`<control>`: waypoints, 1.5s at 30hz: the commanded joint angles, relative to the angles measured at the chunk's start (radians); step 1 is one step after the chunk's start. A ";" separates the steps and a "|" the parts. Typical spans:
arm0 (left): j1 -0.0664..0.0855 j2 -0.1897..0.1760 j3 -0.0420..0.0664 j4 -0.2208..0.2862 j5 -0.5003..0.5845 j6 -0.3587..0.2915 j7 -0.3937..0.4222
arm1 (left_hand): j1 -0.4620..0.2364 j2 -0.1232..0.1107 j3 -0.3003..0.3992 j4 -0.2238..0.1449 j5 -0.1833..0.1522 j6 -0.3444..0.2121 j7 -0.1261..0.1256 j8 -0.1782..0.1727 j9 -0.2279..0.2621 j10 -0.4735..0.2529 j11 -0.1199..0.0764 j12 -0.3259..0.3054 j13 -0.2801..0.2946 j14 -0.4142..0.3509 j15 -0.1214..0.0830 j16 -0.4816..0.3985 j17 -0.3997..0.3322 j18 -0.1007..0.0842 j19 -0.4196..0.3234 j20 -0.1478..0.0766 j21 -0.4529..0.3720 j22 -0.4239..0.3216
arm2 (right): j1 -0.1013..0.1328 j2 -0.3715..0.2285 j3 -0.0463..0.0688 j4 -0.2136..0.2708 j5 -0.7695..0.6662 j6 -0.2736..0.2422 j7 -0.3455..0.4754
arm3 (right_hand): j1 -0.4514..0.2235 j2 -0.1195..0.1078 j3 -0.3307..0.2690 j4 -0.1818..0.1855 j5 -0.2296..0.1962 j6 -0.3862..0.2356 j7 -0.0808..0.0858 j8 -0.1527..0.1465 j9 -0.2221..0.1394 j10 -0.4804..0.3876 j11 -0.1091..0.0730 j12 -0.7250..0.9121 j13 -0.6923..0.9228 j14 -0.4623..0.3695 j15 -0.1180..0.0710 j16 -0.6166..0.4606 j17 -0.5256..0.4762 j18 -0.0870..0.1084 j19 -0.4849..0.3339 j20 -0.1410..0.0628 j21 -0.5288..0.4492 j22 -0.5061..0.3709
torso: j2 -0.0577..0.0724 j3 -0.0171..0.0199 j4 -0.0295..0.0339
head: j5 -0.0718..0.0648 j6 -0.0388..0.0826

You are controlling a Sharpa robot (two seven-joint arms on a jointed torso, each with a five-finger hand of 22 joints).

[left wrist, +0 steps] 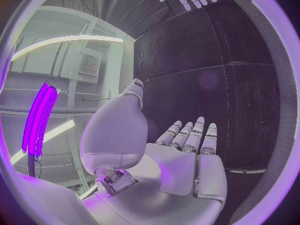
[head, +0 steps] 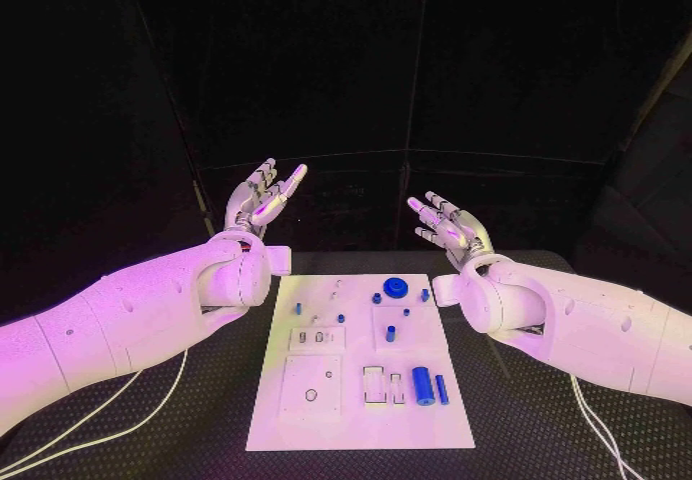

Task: Assemble the parts on the task board

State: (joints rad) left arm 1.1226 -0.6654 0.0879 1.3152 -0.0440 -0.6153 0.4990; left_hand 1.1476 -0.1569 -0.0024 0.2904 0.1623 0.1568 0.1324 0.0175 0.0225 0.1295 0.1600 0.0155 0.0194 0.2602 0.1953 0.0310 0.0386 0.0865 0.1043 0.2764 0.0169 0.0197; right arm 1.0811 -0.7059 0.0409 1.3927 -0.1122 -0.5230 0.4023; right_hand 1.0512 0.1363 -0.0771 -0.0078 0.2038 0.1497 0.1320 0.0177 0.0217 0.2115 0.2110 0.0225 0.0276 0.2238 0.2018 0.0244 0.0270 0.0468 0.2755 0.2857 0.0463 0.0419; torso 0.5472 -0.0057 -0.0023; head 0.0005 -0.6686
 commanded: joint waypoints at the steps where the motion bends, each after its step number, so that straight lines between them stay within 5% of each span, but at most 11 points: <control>1: 0.003 0.004 0.002 -0.008 -0.043 0.078 0.015 | 0.032 0.002 0.002 0.010 0.007 0.011 0.073 0.006 0.001 0.004 0.013 0.005 0.001 0.017 0.006 0.007 0.003 0.026 0.010 0.012 0.007 0.003 | 0.008 0.013 0.006 -0.029 -0.112 0.200 -0.081 | 0.167 0.015 0.006 -0.095 -0.009 0.141 0.138 0.029 0.017 0.193 0.031 0.034 0.018 0.208 0.027 0.036 0.019 0.046 0.148 0.004 0.051 0.025 | 0.000 -0.0003 -0.0001 | 0.000 0.000; 3: 0.003 0.004 0.002 -0.008 -0.043 0.078 0.015 | 0.032 0.006 0.004 0.009 0.006 0.015 0.078 0.007 0.002 0.008 0.017 0.005 0.002 0.030 0.008 0.009 0.006 0.036 0.020 0.013 0.010 0.005 | 0.011 0.019 0.010 -0.044 -0.129 0.234 -0.094 | 0.227 0.014 0.025 -0.144 -0.016 0.272 0.145 0.060 0.034 0.407 0.040 0.084 0.039 0.431 0.027 0.090 0.041 0.076 0.294 -0.001 0.106 0.051 | 0.000 -0.0003 -0.0001 | 0.000 0.000; 5: 0.003 0.004 0.002 -0.008 -0.043 0.078 0.015 | 0.036 0.013 0.008 0.009 0.005 0.026 0.083 0.009 0.004 0.018 0.023 0.007 0.003 0.052 0.009 0.014 0.010 0.046 0.035 0.014 0.016 0.008 | 0.013 0.024 0.013 -0.056 -0.142 0.258 -0.105 | 0.267 0.010 0.036 -0.183 -0.017 0.425 0.134 0.096 0.051 0.600 0.017 0.129 0.053 0.596 0.001 0.127 0.050 0.106 0.398 0.001 0.150 0.068 | 0.000 -0.0003 -0.0001 | 0.000 0.000; 9: 0.003 0.004 0.002 -0.008 -0.043 0.078 0.015 | 0.051 0.053 0.031 0.006 0.000 0.079 0.105 0.018 0.010 0.082 0.046 0.017 0.010 0.162 0.016 0.040 0.028 0.061 0.105 0.018 0.041 0.022 | 0.015 0.028 0.015 -0.065 -0.152 0.279 -0.113 | 0.293 0.013 0.054 -0.230 -0.012 0.637 0.102 0.132 0.064 0.707 -0.017 0.141 0.041 0.702 -0.033 0.140 0.042 0.137 0.474 -0.002 0.186 0.075 | 0.000 -0.0003 -0.0001 | 0.000 0.000; 10: 0.002 -0.030 0.000 -0.015 -0.023 0.126 0.015 | 0.069 0.076 0.043 0.005 -0.004 0.130 0.114 0.027 0.015 0.148 0.060 0.027 0.016 0.278 0.021 0.069 0.045 0.062 0.199 0.018 0.075 0.040 | 0.019 0.003 0.015 -0.088 -0.452 0.121 -0.073 | 0.296 0.010 0.061 -0.250 -0.010 0.694 0.094 0.135 0.063 0.742 -0.028 0.138 0.036 0.748 -0.045 0.147 0.041 0.140 0.506 -0.011 0.202 0.079 | 0.009 -0.0047 -0.0042 | 0.007 -0.017; 11: 0.002 -0.034 0.000 -0.013 -0.021 0.130 0.017 | 0.080 0.086 0.047 0.003 -0.005 0.165 0.117 0.034 0.018 0.202 0.070 0.037 0.021 0.348 0.023 0.086 0.054 0.061 0.264 0.018 0.099 0.052 | 0.021 0.001 0.015 -0.089 -0.487 0.116 -0.078 | 0.290 0.012 0.069 -0.270 -0.007 0.715 0.091 0.123 0.054 0.766 -0.032 0.122 0.032 0.777 -0.057 0.138 0.035 0.139 0.532 -0.021 0.213 0.079 | 0.012 -0.0047 -0.0036 | 0.007 -0.016; 15: 0.002 -0.045 -0.001 -0.004 -0.018 0.143 0.026 | 0.132 0.111 0.050 -0.008 -0.009 0.347 0.101 0.069 0.035 0.485 0.092 0.089 0.041 0.554 0.014 0.137 0.074 0.069 0.569 0.013 0.215 0.101 | 0.027 -0.004 0.015 -0.091 -0.626 0.110 -0.108 | 0.295 0.002 0.089 -0.284 -0.002 0.775 0.076 0.118 0.048 0.842 -0.054 0.110 0.034 0.880 -0.087 0.150 0.043 0.139 0.604 -0.053 0.255 0.092 | 0.021 -0.0032 0.0007 | 0.005 -0.017; 21: -0.001 -0.073 -0.001 0.029 -0.034 0.167 0.024 | 0.199 0.124 0.034 -0.039 -0.011 0.683 0.104 0.136 0.060 0.773 0.033 0.140 0.049 0.756 -0.049 0.185 0.099 0.095 0.777 -0.024 0.298 0.124 | 0.034 -0.007 0.016 -0.093 -0.853 0.133 -0.187 | 0.285 -0.032 0.119 -0.282 0.026 0.842 0.057 0.101 0.045 0.947 -0.088 0.081 0.035 1.046 -0.140 0.179 0.068 0.135 0.714 -0.114 0.369 0.146 | 0.037 -0.0014 0.0039 | 0.003 -0.015; 27: -0.005 -0.110 -0.001 0.084 -0.064 0.182 0.022 | 0.229 0.137 0.016 -0.060 -0.012 0.761 0.079 0.138 0.052 0.875 -0.001 0.143 0.050 0.890 -0.092 0.213 0.146 0.099 0.894 -0.063 0.341 0.135 | 0.042 -0.011 0.016 -0.082 -1.053 0.156 -0.278 | 0.272 -0.065 0.120 -0.281 0.039 0.886 0.041 0.092 0.046 1.018 -0.114 0.071 0.038 1.177 -0.179 0.246 0.121 0.136 0.780 -0.154 0.480 0.207 | 0.065 -0.0049 0.0086 | -0.001 -0.010; 33: -0.011 -0.158 -0.001 0.171 -0.073 0.192 0.020 | 0.244 0.142 0.008 -0.071 -0.012 0.781 0.073 0.126 0.046 0.900 -0.008 0.128 0.048 0.918 -0.102 0.206 0.169 0.098 0.924 -0.075 0.350 0.137 | 0.049 -0.011 0.017 -0.053 -1.277 0.207 -0.383 | 0.262 -0.090 0.126 -0.281 0.083 0.905 0.028 0.075 0.044 1.046 -0.129 0.050 0.039 1.266 -0.204 0.328 0.190 0.134 0.821 -0.184 0.588 0.270 | 0.097 -0.0111 0.0152 | -0.010 -0.006; 45: -0.022 -0.195 -0.001 0.267 -0.076 0.213 0.005 | 0.252 0.143 0.003 -0.080 -0.011 0.784 0.073 0.115 0.043 0.903 -0.007 0.113 0.046 0.911 -0.100 0.189 0.177 0.096 0.928 -0.075 0.349 0.135 | 0.055 0.020 0.017 -0.032 -1.547 0.302 -0.495 | 0.221 -0.116 0.173 -0.278 0.078 0.879 0.020 0.047 0.044 0.961 -0.126 0.046 0.041 1.275 -0.208 0.607 0.396 0.135 0.826 -0.192 0.787 0.393 | 0.146 -0.0232 0.0296 | -0.023 0.000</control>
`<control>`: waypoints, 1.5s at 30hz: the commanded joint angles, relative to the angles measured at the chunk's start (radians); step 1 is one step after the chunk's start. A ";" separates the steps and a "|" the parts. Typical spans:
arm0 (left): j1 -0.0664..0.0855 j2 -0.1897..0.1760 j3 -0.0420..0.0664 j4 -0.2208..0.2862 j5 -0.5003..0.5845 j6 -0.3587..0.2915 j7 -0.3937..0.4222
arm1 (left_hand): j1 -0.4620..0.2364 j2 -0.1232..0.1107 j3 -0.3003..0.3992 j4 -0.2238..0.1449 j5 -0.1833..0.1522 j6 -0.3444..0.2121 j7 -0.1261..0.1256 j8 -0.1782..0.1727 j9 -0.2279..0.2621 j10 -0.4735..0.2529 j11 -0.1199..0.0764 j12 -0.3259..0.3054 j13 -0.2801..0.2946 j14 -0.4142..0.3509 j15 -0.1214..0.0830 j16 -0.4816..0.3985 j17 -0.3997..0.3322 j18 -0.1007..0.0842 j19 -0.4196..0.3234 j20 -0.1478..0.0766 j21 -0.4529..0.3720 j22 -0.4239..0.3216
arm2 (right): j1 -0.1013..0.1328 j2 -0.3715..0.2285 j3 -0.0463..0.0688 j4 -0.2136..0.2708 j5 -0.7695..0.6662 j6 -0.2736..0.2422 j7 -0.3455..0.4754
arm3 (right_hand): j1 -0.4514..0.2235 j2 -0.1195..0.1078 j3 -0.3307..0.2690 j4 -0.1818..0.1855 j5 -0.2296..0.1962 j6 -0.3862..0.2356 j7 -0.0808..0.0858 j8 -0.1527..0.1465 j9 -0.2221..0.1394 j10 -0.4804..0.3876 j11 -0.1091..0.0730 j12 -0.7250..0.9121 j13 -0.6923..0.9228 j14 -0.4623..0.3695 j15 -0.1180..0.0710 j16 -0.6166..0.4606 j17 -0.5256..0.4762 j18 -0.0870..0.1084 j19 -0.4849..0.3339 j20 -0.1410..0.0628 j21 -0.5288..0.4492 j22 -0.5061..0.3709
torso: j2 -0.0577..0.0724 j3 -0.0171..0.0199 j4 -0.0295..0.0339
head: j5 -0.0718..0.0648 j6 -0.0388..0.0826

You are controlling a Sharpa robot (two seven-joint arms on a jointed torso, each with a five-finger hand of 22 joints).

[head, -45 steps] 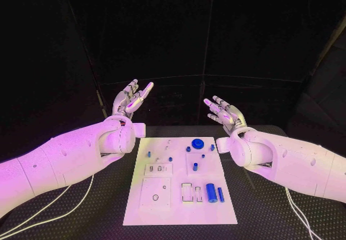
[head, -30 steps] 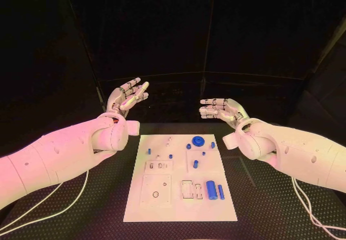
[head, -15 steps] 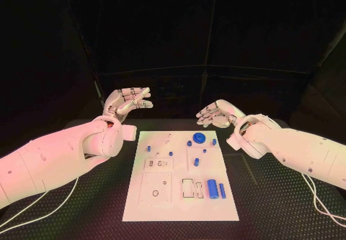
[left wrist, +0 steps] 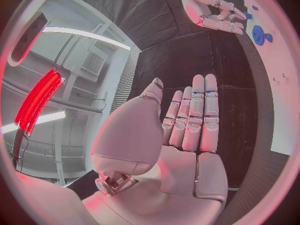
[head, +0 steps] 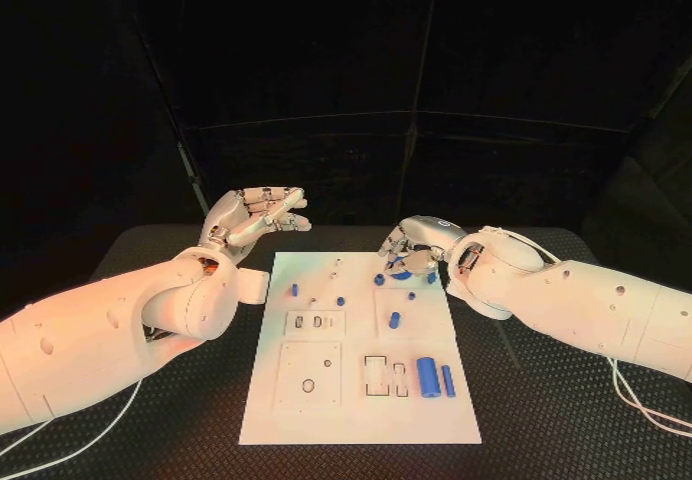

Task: Assemble the parts on the task board

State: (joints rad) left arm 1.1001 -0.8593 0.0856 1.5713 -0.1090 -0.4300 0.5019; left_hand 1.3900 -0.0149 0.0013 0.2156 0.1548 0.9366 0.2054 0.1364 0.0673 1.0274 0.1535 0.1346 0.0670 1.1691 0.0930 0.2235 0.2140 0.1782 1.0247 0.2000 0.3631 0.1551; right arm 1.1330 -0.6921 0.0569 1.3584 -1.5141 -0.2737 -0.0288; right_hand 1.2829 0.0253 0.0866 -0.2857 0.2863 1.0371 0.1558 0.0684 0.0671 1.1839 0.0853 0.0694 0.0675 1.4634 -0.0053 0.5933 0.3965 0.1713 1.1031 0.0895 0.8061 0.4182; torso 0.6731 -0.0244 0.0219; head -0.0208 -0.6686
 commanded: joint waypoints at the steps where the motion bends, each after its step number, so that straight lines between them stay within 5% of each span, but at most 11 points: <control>1: 0.000 -0.002 0.001 0.013 -0.011 0.029 0.001 | 0.010 0.001 -0.001 -0.005 -0.004 0.004 0.000 -0.004 -0.001 0.005 0.000 -0.006 -0.001 0.002 0.003 -0.004 0.001 0.004 0.007 0.001 0.003 0.000 | 0.003 0.009 0.001 0.001 -0.156 0.054 -0.068 | -0.014 -0.009 0.014 -0.001 -0.004 -0.010 -0.004 -0.003 -0.001 -0.013 0.001 0.002 0.002 0.030 0.000 0.072 0.054 0.012 -0.003 0.005 0.047 0.029 | 0.023 -0.0048 0.0059 | -0.003 0.000; 8: -0.004 -0.002 0.001 0.019 -0.011 0.037 -0.005 | 0.011 0.002 -0.002 -0.006 -0.004 0.004 0.001 -0.007 -0.002 0.004 0.001 -0.009 -0.002 0.000 0.003 -0.008 0.003 0.004 0.008 0.001 0.002 -0.001 | 0.004 0.029 0.001 -0.013 -0.186 0.077 -0.081 | -0.024 -0.010 0.047 0.002 -0.005 -0.025 -0.006 -0.003 0.000 -0.027 0.000 0.002 0.002 0.041 0.000 0.363 0.346 -0.006 0.032 0.009 0.200 0.190 | 0.040 -0.0067 0.0096 | -0.006 0.002; 14: -0.005 -0.002 0.001 0.023 -0.011 0.041 -0.009 | 0.011 0.002 -0.003 -0.007 -0.004 0.004 0.002 -0.008 -0.002 0.004 0.001 -0.011 -0.002 0.000 0.004 -0.010 0.004 0.004 0.008 0.002 0.002 -0.001 | 0.004 0.041 0.001 -0.027 -0.209 0.111 -0.100 | -0.029 -0.013 0.065 0.003 -0.007 -0.034 -0.007 -0.003 -0.001 -0.035 0.001 0.001 0.002 0.037 0.002 0.463 0.445 -0.018 0.057 0.012 0.280 0.290 | 0.048 -0.0091 0.0118 | -0.009 0.001; 45: -0.007 -0.012 0.002 0.030 -0.011 0.057 -0.025 | 0.010 0.004 -0.006 -0.008 -0.004 0.000 0.005 -0.016 -0.003 0.000 0.004 -0.020 -0.002 -0.001 0.005 -0.017 0.008 0.003 0.009 0.002 0.001 -0.002 | 0.008 0.088 0.001 -0.076 -0.228 0.158 -0.098 | -0.046 0.011 0.162 0.017 -0.055 0.000 -0.008 0.003 0.002 0.011 -0.005 0.017 0.004 0.037 0.001 0.637 0.615 -0.041 0.100 0.014 0.418 0.464 | 0.060 -0.0081 0.0166 | -0.008 -0.019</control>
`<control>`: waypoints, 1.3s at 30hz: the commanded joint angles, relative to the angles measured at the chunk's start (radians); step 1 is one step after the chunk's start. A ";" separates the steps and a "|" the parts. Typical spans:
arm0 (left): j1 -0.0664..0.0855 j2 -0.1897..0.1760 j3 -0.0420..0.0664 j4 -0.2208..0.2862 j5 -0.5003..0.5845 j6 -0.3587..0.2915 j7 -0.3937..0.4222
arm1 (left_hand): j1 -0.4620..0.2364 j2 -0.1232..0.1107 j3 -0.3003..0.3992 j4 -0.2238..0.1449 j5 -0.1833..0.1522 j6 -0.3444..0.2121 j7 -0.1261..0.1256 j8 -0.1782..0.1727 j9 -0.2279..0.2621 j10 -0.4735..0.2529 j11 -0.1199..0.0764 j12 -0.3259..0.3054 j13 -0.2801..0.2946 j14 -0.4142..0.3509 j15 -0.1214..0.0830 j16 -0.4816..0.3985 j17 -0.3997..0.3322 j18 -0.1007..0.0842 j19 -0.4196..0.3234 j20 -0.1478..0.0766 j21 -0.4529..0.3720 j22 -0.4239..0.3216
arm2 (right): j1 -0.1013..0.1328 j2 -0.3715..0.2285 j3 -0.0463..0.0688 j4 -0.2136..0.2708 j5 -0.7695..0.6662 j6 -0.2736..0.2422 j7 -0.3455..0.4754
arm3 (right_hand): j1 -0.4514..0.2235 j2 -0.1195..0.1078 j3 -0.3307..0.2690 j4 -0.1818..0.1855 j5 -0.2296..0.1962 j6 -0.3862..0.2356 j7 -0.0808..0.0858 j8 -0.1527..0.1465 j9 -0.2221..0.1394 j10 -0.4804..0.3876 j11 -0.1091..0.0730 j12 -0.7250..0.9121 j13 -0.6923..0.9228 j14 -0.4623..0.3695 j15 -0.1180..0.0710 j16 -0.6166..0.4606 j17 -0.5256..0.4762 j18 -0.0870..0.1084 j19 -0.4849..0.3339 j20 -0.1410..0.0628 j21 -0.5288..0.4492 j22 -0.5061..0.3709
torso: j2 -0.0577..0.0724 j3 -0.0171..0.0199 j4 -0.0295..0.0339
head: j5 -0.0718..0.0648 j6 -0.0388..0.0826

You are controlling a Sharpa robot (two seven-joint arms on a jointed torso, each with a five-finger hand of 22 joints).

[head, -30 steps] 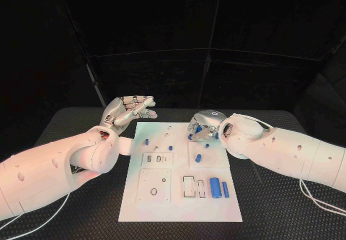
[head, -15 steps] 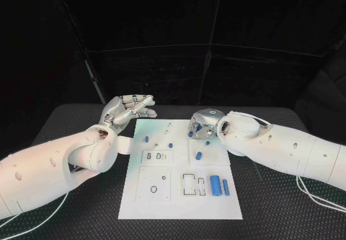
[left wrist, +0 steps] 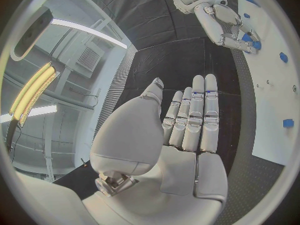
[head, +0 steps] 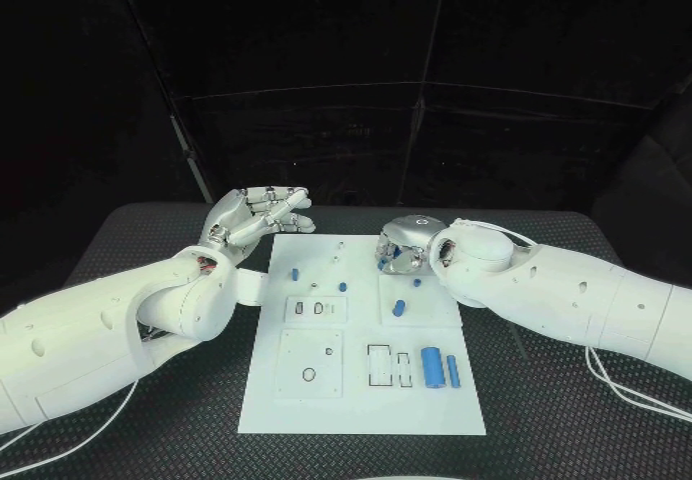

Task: Assemble the parts on the task board

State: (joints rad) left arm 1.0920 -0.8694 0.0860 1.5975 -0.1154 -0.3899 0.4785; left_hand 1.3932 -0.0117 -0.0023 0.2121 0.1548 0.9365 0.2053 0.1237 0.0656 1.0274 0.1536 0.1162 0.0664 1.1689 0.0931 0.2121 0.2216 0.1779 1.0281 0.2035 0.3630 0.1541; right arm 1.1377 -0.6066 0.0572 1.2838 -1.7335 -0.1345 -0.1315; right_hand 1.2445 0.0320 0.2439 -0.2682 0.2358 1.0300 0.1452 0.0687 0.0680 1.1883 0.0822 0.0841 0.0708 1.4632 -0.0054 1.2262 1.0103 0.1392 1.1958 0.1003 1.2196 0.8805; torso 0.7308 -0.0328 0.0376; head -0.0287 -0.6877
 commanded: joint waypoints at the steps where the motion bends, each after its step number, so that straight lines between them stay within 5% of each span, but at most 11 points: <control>1: 0.001 -0.002 0.001 0.005 -0.005 0.017 -0.002 | 0.007 0.001 -0.003 -0.005 -0.004 0.001 0.005 -0.004 -0.001 0.000 0.004 -0.002 -0.002 0.000 0.005 -0.006 0.001 0.004 0.006 -0.001 0.001 -0.001 | 0.003 0.005 0.001 -0.003 -0.008 0.022 0.004 | -0.008 0.005 0.008 0.001 -0.004 0.009 0.003 0.003 0.001 0.009 -0.002 0.002 0.001 0.037 0.001 0.007 0.004 -0.009 0.008 0.003 0.007 0.005 | 0.003 0.0003 0.0008 | 0.000 0.000; 13: 0.001 -0.003 0.001 0.003 -0.005 0.020 -0.005 | 0.007 0.001 -0.004 -0.005 -0.004 0.000 0.006 -0.005 -0.001 -0.001 0.004 -0.004 -0.002 0.000 0.006 -0.007 0.002 0.004 0.006 -0.001 0.001 -0.002 | 0.003 0.020 0.001 -0.026 -0.010 0.024 0.000 | 0.012 0.016 0.083 0.001 -0.036 0.056 -0.001 0.011 0.004 0.044 -0.009 0.006 0.002 0.034 -0.004 0.038 0.027 -0.016 0.020 -0.002 0.046 0.054 | 0.003 0.0010 0.0009 | 0.002 -0.010; 26: 0.001 -0.007 0.001 0.002 -0.005 0.022 -0.007 | 0.008 0.003 -0.003 -0.007 -0.003 0.000 0.006 -0.007 -0.001 -0.001 0.005 -0.006 -0.002 0.001 0.006 -0.009 0.004 0.004 0.006 -0.001 0.001 -0.002 | 0.010 0.007 0.001 0.019 0.001 -0.164 0.023 | 0.019 0.007 0.122 -0.002 -0.038 0.068 0.001 0.010 0.003 0.049 -0.009 0.001 0.001 0.033 -0.004 0.050 0.035 -0.019 0.025 -0.002 0.064 0.077 | 0.004 0.0002 0.0017 | 0.004 0.001; 39: 0.002 -0.007 0.001 0.007 -0.005 0.027 -0.008 | 0.009 0.004 -0.003 -0.007 -0.003 0.000 0.006 -0.008 -0.001 -0.001 0.005 -0.007 -0.002 0.001 0.006 -0.009 0.004 0.004 0.006 -0.001 0.000 -0.002 | 0.043 0.103 0.001 -0.083 0.005 -0.216 0.022 | 0.005 -0.004 0.131 0.009 -0.048 0.071 0.003 0.007 0.002 0.049 -0.007 -0.003 0.001 0.032 -0.002 0.055 0.036 -0.020 0.025 0.000 0.071 0.084 | 0.014 -0.0014 0.0121 | 0.005 0.021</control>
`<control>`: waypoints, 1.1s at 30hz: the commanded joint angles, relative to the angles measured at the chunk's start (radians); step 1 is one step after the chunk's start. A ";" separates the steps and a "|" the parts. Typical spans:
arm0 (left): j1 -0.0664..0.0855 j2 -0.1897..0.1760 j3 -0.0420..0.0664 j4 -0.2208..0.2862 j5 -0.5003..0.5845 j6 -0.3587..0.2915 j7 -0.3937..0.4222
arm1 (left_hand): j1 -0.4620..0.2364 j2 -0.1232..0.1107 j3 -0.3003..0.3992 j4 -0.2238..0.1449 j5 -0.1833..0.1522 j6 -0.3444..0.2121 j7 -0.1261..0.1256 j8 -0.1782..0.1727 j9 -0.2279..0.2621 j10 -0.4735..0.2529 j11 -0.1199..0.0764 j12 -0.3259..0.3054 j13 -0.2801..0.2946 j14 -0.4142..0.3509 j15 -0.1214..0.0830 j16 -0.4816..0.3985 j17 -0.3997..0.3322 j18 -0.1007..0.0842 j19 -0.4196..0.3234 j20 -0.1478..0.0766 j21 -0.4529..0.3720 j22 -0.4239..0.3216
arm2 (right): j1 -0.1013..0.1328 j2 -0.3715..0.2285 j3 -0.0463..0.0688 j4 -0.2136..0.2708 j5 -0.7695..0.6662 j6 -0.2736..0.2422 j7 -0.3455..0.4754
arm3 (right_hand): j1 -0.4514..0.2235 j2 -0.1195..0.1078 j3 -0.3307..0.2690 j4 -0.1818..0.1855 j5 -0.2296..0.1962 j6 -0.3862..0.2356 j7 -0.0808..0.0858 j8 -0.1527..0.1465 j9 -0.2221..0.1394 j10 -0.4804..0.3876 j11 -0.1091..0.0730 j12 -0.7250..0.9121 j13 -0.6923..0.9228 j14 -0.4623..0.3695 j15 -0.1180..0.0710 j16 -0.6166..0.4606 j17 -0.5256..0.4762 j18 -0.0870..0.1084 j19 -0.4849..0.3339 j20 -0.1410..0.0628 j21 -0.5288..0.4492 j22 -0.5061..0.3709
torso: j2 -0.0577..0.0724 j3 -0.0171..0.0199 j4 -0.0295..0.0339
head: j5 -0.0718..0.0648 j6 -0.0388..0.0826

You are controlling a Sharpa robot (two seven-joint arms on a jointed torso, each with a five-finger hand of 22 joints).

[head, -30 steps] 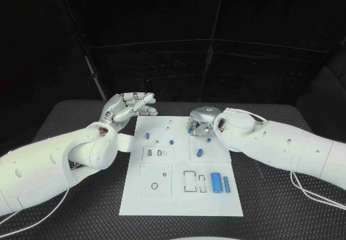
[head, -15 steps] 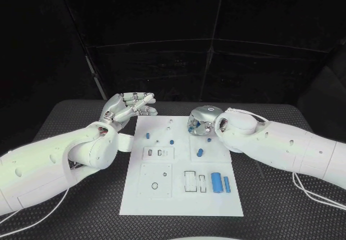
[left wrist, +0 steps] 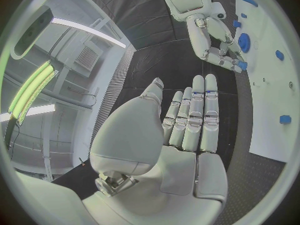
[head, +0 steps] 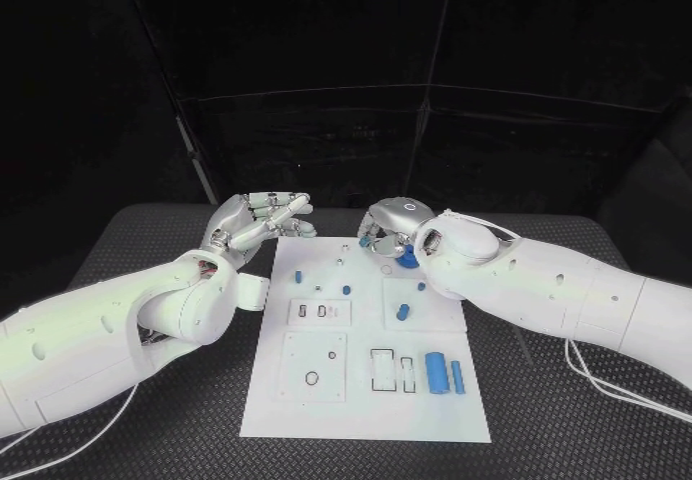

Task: Assemble the parts on the task board

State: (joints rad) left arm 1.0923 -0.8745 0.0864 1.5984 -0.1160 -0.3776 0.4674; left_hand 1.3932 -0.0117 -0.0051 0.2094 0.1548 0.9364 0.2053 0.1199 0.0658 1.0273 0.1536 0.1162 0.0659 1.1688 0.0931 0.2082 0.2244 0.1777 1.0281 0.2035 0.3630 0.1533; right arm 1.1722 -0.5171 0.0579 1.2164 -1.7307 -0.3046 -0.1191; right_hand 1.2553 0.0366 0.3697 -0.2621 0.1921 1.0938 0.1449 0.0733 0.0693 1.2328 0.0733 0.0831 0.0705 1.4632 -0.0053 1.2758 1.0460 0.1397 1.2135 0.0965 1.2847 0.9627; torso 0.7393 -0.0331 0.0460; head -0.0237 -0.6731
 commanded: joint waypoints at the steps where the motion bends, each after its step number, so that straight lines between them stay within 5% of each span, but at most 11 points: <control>1: 0.001 -0.003 0.001 0.008 -0.004 0.015 0.003 | 0.010 0.004 0.000 -0.005 -0.003 0.000 0.006 -0.004 -0.001 -0.001 0.005 -0.007 -0.001 0.001 0.006 -0.006 0.002 0.004 0.007 -0.001 0.000 -0.001 | 0.011 0.022 0.001 -0.024 0.003 -0.046 0.011 | -0.006 -0.009 0.005 0.003 -0.005 0.007 0.003 0.002 0.001 0.005 0.002 -0.002 0.001 0.032 -0.002 0.005 0.000 -0.021 0.007 0.004 0.006 0.002 | 0.007 -0.0013 0.0042 | 0.000 0.007; 13: 0.002 -0.005 0.002 0.018 -0.004 0.015 0.002 | 0.011 0.005 0.000 -0.006 -0.003 0.000 0.006 -0.005 -0.001 -0.001 0.005 -0.008 -0.001 0.001 0.006 -0.006 0.002 0.004 0.007 0.000 0.000 -0.002 | 0.027 0.092 0.000 -0.094 0.008 -0.002 0.021 | -0.018 -0.019 0.011 0.016 -0.016 0.005 0.004 -0.002 0.000 0.002 0.003 -0.007 0.000 0.031 -0.001 0.008 0.000 -0.021 0.005 0.005 0.009 0.005 | 0.022 -0.0067 0.0136 | -0.008 0.009; 33: 0.003 -0.009 0.002 0.019 -0.004 0.015 0.001 | 0.011 0.005 0.000 -0.006 -0.003 0.000 0.006 -0.005 -0.001 -0.001 0.005 -0.008 -0.001 0.001 0.006 -0.006 0.002 0.004 0.007 0.000 0.000 -0.002 | 0.029 0.109 0.000 -0.114 0.009 0.115 0.007 | -0.023 -0.024 0.014 0.024 -0.029 0.005 0.003 -0.003 0.000 0.002 0.003 -0.008 0.000 0.030 0.000 0.010 -0.002 -0.021 0.004 0.006 0.011 0.007 | 0.024 -0.0069 0.0124 | -0.003 0.000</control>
State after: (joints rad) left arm 1.0935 -0.8835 0.0870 1.6141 -0.1162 -0.3737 0.4647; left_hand 1.3978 -0.0070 -0.0051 0.2094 0.1548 0.9364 0.2053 0.1201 0.0659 1.0273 0.1536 0.1117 0.0661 1.1688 0.0931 0.2082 0.2257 0.1777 1.0281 0.2035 0.3630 0.1534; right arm 1.1984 -0.4087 0.0572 1.1006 -1.7221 -0.2287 -0.1074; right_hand 1.2355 0.0169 0.3815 -0.2441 0.1661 1.0936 0.1448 0.0704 0.0687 1.2328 0.0732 0.0793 0.0711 1.4632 -0.0053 1.2800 1.0456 0.1238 1.2169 0.0999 1.2893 0.9685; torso 0.7626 -0.0400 0.0595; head -0.0282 -0.6737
